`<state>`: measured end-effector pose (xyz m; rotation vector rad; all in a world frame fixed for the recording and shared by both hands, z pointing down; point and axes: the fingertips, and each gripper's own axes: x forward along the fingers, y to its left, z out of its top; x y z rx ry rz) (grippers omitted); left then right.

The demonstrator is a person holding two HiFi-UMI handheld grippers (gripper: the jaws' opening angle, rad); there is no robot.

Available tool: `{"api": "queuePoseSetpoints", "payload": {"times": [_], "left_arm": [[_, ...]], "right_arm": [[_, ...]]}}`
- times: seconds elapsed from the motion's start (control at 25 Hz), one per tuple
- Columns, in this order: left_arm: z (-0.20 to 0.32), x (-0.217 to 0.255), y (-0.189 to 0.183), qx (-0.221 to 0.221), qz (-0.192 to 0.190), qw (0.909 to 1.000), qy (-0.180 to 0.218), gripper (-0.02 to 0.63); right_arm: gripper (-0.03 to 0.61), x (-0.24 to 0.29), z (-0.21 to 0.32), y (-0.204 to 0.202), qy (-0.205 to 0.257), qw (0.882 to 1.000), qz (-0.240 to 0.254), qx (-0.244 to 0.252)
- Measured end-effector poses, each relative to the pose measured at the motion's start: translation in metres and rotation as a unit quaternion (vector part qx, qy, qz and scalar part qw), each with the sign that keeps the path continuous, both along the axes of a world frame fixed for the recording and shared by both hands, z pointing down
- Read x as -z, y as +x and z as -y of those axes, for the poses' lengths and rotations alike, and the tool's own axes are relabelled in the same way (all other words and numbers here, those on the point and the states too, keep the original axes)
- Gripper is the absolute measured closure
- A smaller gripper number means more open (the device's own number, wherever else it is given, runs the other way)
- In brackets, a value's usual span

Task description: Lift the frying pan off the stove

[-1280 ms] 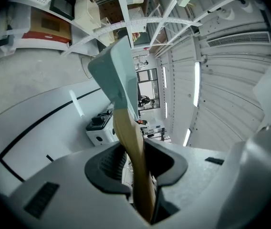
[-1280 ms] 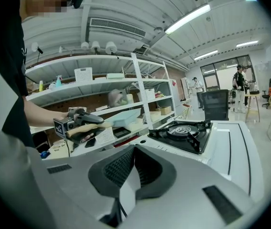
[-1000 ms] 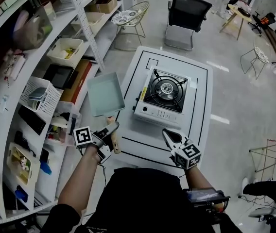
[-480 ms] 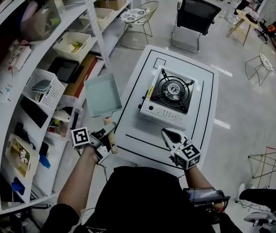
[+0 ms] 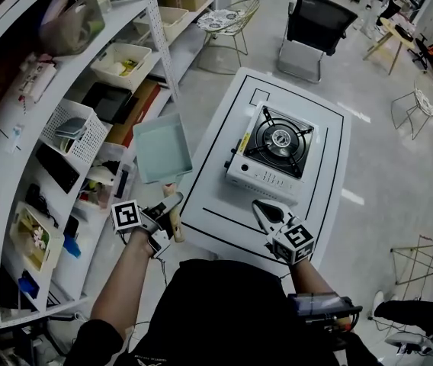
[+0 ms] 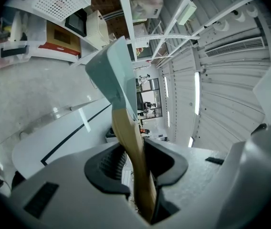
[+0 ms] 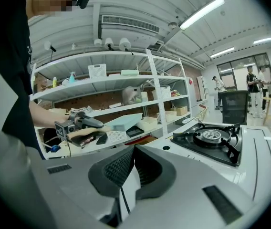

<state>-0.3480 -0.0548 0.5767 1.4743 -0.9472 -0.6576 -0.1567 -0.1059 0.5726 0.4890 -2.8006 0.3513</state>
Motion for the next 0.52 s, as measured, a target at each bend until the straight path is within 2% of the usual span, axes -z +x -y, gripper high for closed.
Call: {"api": "queuePoseSetpoints", "payload": {"times": [0.36,0.52], "left_arm": [[-0.012,-0.005,-0.001,-0.003,-0.003,1.0,-0.002,0.494],[-0.018,0.0,-0.017,0.01,-0.007,0.9999,0.0,0.494]], "right_arm": [[0.554,-0.001,0.0,-0.003,0.001,1.0,-0.003,0.003],[0.554,-0.006,0.004,-0.026,0.007,1.0,0.007,0.018]]}}
